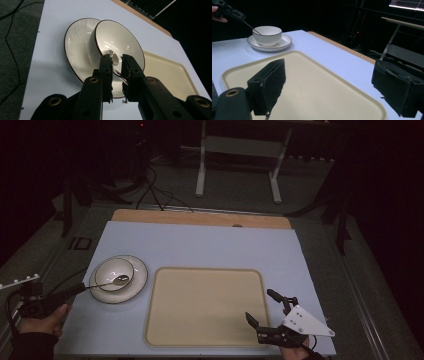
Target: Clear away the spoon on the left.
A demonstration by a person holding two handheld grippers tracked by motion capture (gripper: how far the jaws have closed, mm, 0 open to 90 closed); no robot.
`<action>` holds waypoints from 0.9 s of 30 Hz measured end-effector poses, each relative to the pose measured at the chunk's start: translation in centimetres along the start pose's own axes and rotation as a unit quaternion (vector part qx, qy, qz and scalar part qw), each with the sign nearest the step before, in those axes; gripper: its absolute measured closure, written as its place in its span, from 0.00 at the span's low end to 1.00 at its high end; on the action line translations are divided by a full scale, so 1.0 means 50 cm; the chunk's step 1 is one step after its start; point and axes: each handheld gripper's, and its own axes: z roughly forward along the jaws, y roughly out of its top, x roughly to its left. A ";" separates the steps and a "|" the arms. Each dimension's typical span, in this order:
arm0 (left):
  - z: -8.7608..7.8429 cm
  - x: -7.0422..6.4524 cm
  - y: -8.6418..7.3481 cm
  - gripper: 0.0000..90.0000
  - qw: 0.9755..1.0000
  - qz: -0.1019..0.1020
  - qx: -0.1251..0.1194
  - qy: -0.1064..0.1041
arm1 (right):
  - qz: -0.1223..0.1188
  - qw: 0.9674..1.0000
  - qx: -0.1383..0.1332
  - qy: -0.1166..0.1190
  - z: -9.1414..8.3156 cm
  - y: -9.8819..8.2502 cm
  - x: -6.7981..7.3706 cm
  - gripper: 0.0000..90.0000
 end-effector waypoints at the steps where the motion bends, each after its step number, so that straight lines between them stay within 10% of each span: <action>1: 0.000 0.000 0.000 0.90 1.000 0.000 -0.002 0.000 | 0.001 1.000 0.000 0.000 0.000 0.000 0.000 0.13; 27: -0.016 -0.010 0.009 0.99 0.999 0.021 -0.024 0.013 | 0.001 1.000 0.000 0.001 0.000 0.000 -0.001 0.13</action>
